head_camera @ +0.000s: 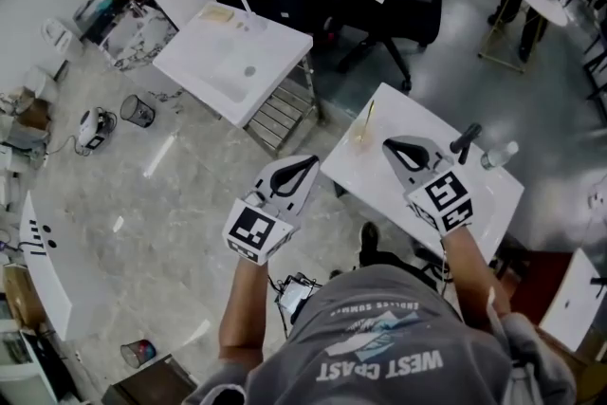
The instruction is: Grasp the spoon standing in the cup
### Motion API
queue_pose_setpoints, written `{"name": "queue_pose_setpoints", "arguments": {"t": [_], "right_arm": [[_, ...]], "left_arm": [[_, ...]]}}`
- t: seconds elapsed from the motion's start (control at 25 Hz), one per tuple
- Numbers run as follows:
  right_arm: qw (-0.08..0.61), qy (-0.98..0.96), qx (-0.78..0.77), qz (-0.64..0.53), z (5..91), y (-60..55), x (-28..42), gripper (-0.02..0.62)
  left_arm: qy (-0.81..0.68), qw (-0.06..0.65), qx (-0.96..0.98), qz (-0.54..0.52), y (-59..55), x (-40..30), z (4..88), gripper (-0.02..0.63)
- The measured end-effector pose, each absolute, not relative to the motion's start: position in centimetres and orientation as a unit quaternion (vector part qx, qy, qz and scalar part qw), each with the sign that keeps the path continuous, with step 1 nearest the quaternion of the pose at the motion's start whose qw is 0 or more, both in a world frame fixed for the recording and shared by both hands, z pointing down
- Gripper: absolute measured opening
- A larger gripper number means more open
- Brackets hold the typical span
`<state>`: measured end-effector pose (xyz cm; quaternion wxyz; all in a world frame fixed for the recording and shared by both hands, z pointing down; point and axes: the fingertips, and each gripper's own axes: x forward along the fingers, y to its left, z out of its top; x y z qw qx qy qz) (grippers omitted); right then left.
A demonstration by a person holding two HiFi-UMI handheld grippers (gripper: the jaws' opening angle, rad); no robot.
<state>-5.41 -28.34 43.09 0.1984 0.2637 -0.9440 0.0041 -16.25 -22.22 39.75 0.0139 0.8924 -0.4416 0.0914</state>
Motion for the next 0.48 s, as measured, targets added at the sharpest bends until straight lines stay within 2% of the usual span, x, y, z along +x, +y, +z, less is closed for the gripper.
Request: {"name": "queue_pose_setpoints", "arguments": {"t": [0.48], "right_arm": [[0.196,-0.949,0.242,0.055,47.4,-35.8,-4.4,0.034]], "left_arm": [[-0.465,0.05,0.875,0.126,-28.7,-14.7,41.5,0.002]]}}
